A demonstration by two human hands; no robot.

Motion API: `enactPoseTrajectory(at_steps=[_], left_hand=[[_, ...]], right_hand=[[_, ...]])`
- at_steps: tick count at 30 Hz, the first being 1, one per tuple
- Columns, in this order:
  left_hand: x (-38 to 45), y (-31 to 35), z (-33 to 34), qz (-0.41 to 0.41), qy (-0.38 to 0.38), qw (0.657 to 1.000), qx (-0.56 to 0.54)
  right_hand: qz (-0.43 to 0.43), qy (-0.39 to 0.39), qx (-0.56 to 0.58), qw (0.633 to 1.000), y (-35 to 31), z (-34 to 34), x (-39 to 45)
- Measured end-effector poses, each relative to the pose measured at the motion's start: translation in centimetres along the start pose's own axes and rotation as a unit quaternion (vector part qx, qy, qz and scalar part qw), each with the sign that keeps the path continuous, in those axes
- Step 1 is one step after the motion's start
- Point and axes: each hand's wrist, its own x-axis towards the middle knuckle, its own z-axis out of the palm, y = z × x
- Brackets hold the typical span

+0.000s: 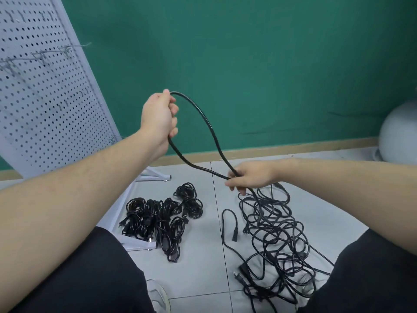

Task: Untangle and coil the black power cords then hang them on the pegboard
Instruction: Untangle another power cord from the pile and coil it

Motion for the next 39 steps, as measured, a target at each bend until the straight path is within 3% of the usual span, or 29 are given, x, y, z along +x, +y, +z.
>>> enactPoseTrajectory(at_steps=[5, 6, 8, 10, 11, 12, 14, 16, 17, 19, 20, 21, 23, 25, 29, 35, 39], left_hand=[[1.3, -3.2, -2.2, -0.087, 0.02, 0.975, 0.201], [1.6, -3.6, -2.6, -0.075, 0.036, 0.966, 0.244], [1.8, -3.8, -2.8, 0.057, 0.047, 0.932, 0.356], [0.5, -3.4, -2.0, 0.255, -0.022, 0.874, 0.414], [-0.4, -3.1, -1.1, 0.32, -0.097, 0.839, 0.429], [-1.4, -3.0, -0.1, 0.341, -0.185, 0.805, 0.45], [-3.6, -3.1, 2.3, 0.292, -0.331, 0.715, 0.542], [-4.6, -4.0, 3.8, 0.263, -0.379, 0.616, 0.638], [-4.5, -4.4, 4.0, 0.233, -0.385, 0.614, 0.649], [-4.0, -5.0, 4.2, 0.122, -0.397, 0.673, 0.612], [-3.7, -5.1, 4.2, 0.088, -0.411, 0.678, 0.603], [-3.6, -4.9, 4.2, 0.074, -0.425, 0.662, 0.613], [-3.5, -4.4, 4.2, 0.095, -0.425, 0.627, 0.646], [-3.6, -3.8, 4.1, 0.128, -0.409, 0.622, 0.655], [-3.7, -3.3, 3.3, 0.177, -0.365, 0.669, 0.623], [-2.3, -2.7, 1.5, 0.205, -0.289, 0.785, 0.508], [-1.4, -2.7, 0.6, 0.188, -0.256, 0.812, 0.49]], right_hand=[[0.015, 0.006, -0.081, 0.997, 0.9, -0.4, -0.2], [0.015, 0.002, -0.101, 0.995, 0.8, -0.4, -0.2], [0.007, 0.008, -0.117, 0.993, 0.5, -0.5, 0.0], [-0.01, 0.032, -0.124, 0.992, -0.1, -0.8, 0.4], [-0.023, 0.046, -0.13, 0.99, -0.4, -1.1, 0.7], [-0.036, 0.06, -0.13, 0.989, -0.8, -1.4, 0.9], [-0.054, 0.07, -0.123, 0.988, -1.1, -1.9, 1.2], [-0.071, 0.065, -0.113, 0.989, -1.2, -2.3, 1.2], [-0.07, 0.063, -0.113, 0.989, -1.2, -2.5, 1.2], [-0.043, 0.067, -0.11, 0.991, -1.3, -3.1, 0.9], [-0.033, 0.065, -0.095, 0.993, -1.2, -3.4, 0.6], [-0.029, 0.06, -0.074, 0.995, -1.0, -3.6, 0.5], [-0.028, 0.042, -0.022, 0.998, -0.5, -3.8, 0.0], [-0.023, 0.032, 0.04, 0.998, 0.2, -3.6, -0.4], [-0.007, 0.024, 0.128, 0.991, 1.7, -3.2, -0.8], [0.037, 0.021, 0.234, 0.971, 4.2, -2.7, -0.8], [0.014, 0.073, 0.285, 0.956, 3.9, -2.7, -0.5]])
